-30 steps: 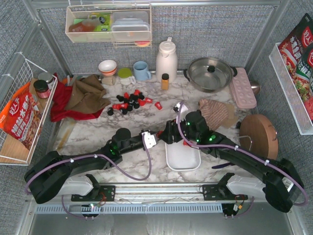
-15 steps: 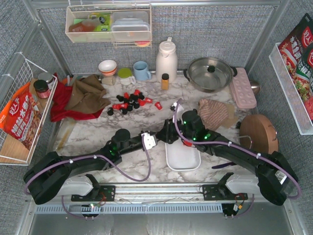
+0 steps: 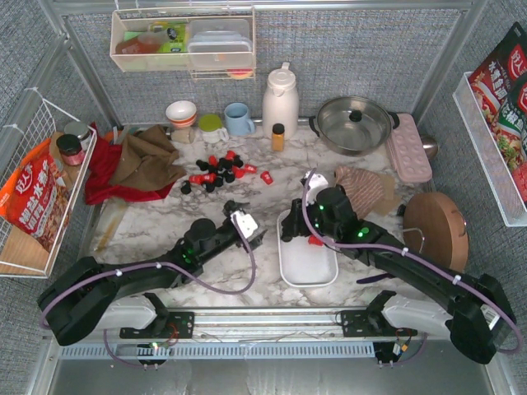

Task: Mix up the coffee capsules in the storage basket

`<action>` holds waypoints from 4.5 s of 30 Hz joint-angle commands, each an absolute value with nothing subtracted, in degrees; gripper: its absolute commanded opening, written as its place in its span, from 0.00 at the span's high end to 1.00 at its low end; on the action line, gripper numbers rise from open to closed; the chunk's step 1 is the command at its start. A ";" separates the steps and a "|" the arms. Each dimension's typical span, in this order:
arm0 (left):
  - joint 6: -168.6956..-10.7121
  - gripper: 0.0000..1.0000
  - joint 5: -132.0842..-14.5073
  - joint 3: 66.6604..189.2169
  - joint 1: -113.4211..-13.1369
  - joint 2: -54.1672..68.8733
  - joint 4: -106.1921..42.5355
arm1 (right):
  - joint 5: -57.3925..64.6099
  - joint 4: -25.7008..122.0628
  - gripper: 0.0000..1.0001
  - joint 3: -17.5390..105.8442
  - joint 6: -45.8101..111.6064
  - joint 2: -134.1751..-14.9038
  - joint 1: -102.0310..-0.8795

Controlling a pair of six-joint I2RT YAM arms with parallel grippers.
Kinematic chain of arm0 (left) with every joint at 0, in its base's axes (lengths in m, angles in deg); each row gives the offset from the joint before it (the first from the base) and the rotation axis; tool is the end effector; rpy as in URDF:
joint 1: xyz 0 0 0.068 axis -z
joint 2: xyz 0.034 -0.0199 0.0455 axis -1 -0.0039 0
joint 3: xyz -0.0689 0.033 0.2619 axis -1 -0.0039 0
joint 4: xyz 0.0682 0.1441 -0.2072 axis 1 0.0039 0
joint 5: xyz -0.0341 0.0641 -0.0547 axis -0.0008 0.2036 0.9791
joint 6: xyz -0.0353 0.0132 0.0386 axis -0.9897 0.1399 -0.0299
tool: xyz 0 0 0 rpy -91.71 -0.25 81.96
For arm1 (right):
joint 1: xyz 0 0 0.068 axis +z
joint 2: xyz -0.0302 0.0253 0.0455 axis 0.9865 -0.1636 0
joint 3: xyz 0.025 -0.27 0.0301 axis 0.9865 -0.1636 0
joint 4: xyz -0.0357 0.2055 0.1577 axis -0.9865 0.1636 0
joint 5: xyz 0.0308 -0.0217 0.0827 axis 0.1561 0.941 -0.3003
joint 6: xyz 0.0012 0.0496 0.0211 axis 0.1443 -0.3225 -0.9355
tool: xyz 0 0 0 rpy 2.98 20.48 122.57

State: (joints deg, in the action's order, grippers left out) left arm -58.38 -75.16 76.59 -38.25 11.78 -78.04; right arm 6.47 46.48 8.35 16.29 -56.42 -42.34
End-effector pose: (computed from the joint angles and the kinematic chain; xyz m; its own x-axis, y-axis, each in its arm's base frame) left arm 0.1502 -0.1953 0.2099 0.2674 0.2032 -0.9419 0.8043 0.4913 0.3343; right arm 0.1948 0.1573 0.2665 -0.5396 0.0791 -0.8382 -0.5046 0.7665 0.3972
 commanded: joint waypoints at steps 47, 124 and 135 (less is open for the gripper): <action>-122.85 0.44 -98.35 118.69 -71.15 -29.75 -35.21 | 14.39 48.57 0.37 3.41 30.68 -59.73 -44.02; -57.10 0.30 -43.48 70.91 -48.91 -7.85 -122.28 | -12.06 22.31 0.78 7.34 8.14 -69.17 -44.20; -67.31 0.01 -58.50 74.39 -50.62 -4.47 -112.94 | 9.76 44.89 0.81 6.64 20.46 -56.66 -45.73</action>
